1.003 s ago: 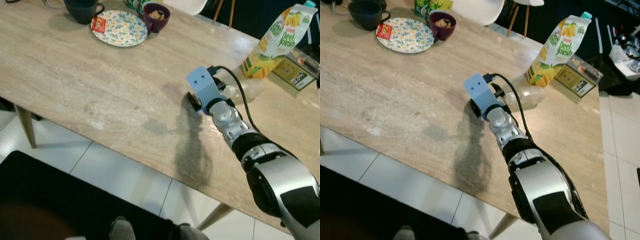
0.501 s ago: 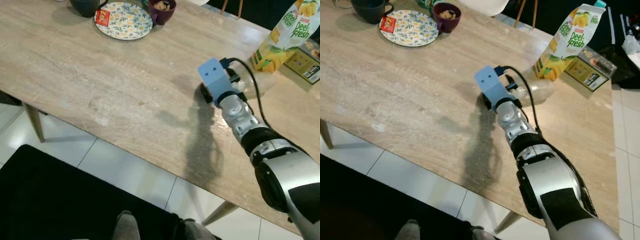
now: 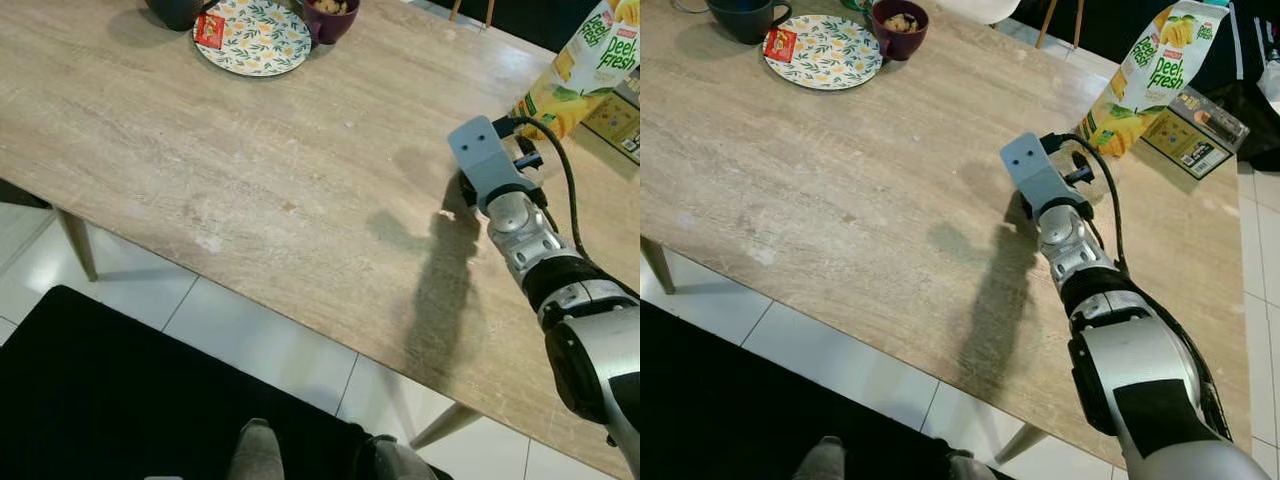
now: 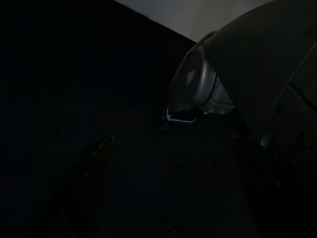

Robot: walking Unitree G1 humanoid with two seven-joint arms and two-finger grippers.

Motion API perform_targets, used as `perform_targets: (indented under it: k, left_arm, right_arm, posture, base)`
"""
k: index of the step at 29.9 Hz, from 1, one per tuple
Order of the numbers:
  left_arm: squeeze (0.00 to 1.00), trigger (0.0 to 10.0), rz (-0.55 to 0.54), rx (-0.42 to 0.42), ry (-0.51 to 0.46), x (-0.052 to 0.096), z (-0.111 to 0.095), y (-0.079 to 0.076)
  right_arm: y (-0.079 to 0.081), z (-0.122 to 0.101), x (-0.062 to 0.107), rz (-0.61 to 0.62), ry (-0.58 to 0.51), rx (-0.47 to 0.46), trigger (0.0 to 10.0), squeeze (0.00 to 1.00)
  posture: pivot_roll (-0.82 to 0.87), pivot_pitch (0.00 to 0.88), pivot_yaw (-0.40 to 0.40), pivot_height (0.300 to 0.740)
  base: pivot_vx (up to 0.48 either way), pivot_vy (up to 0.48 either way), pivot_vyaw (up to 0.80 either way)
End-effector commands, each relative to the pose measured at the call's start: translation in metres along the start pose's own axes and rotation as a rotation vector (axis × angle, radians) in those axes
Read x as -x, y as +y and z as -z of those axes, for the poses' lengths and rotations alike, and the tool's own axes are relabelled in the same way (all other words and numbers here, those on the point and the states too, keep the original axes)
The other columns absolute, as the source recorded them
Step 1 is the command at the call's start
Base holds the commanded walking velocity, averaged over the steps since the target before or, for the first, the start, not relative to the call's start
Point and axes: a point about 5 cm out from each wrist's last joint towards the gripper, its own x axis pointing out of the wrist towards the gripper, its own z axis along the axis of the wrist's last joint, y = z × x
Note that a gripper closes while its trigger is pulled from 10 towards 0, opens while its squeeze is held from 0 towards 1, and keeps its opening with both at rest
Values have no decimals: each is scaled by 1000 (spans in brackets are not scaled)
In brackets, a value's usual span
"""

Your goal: Restocking fridge

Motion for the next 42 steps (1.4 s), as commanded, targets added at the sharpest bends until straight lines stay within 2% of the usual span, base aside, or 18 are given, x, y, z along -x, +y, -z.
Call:
perform_targets:
  k: [1,12,32,35,37,38,40,42]
  left_arm:
    - [0,10000,177,-28,73,2,15,-33]
    - [0,10000,193,-38,79,-7,8,-35]
    - [0,10000,197,-39,119,-14,9,-38]
    - [0,10000,198,-35,125,-14,10,-39]
    - [0,10000,197,-33,126,-14,10,-39]
    - [0,10000,197,-33,126,-14,10,-39]
    - [0,10000,197,-31,126,-15,10,-39]
    - [0,10000,199,-30,126,-15,10,-39]
  right_arm:
    - [-3,27,5,7,99,10,10000,0]
    - [-35,42,3,101,158,37,10000,0]
    - [-67,64,7,159,233,41,10000,0]
    - [-67,67,8,150,242,19,10000,0]
    - [-62,69,8,128,258,-79,10000,0]
    - [-62,69,8,128,258,-79,10000,0]
    - [-58,70,8,107,269,-148,10000,0]
    - [-52,67,8,77,253,-263,10000,0]
  posture:
    - [295,283,-206,740]
    - [276,245,-195,740]
    - [256,201,-201,740]
    - [258,197,-203,740]
    - [259,196,-205,740]
    - [259,196,-205,740]
    - [259,196,-205,740]
    - [258,197,-206,740]
  base:
    - [0,0,0]
    - [0,0,0]
    - [0,0,0]
    - [0,0,0]
    - [0,0,0]
    - [0,0,0]
    - [0,0,0]
    - [0,0,0]
